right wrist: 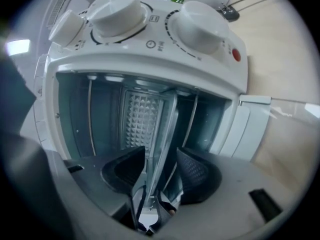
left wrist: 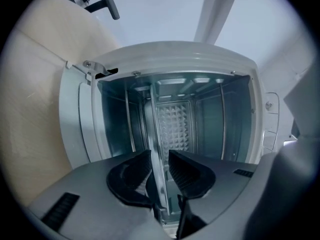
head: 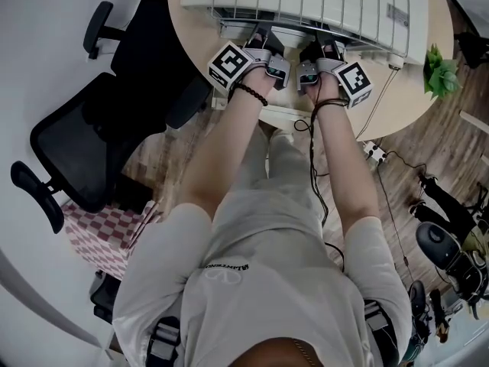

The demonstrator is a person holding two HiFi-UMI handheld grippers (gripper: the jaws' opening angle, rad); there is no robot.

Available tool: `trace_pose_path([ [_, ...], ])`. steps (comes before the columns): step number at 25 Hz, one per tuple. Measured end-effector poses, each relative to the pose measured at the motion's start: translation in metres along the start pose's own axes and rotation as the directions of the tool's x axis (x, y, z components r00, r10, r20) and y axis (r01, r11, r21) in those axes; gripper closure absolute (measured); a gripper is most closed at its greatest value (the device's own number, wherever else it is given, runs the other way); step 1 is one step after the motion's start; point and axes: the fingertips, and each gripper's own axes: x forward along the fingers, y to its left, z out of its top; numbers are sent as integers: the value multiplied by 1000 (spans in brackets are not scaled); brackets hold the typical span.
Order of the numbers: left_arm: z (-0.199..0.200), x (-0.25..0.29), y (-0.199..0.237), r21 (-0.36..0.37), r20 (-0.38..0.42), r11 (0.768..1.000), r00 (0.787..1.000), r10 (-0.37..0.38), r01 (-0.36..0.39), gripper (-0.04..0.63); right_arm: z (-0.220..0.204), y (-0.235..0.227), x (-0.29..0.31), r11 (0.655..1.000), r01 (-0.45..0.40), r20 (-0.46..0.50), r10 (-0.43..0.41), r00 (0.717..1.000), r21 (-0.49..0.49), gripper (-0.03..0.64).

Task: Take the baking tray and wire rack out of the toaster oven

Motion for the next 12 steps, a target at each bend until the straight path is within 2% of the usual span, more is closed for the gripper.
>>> trace_pose_path([
  [3,2,3,1,-5,13,1000,1000,-6,6,499,3,-3,1,1000,4,4,-4,1000,2,416],
  [4,3,3,1,-10,16,1000,1000,-7,7,499,3,-4,0,1000,10,9,-10,1000,2,433],
  [5,3,3,2,-16,19,1000,1000,-8,8,500,4,-5,-1,1000,15,15,-16,1000,2,486],
  [8,4,4,4,-26,26,1000,1000,-9,10,522,7,-6,0,1000,21,27,-21,999,2,543],
  [12,5,6,3,-38,38,999,999,-19,21,529,7,-5,2,1000,4,33,-4,999,13,545],
])
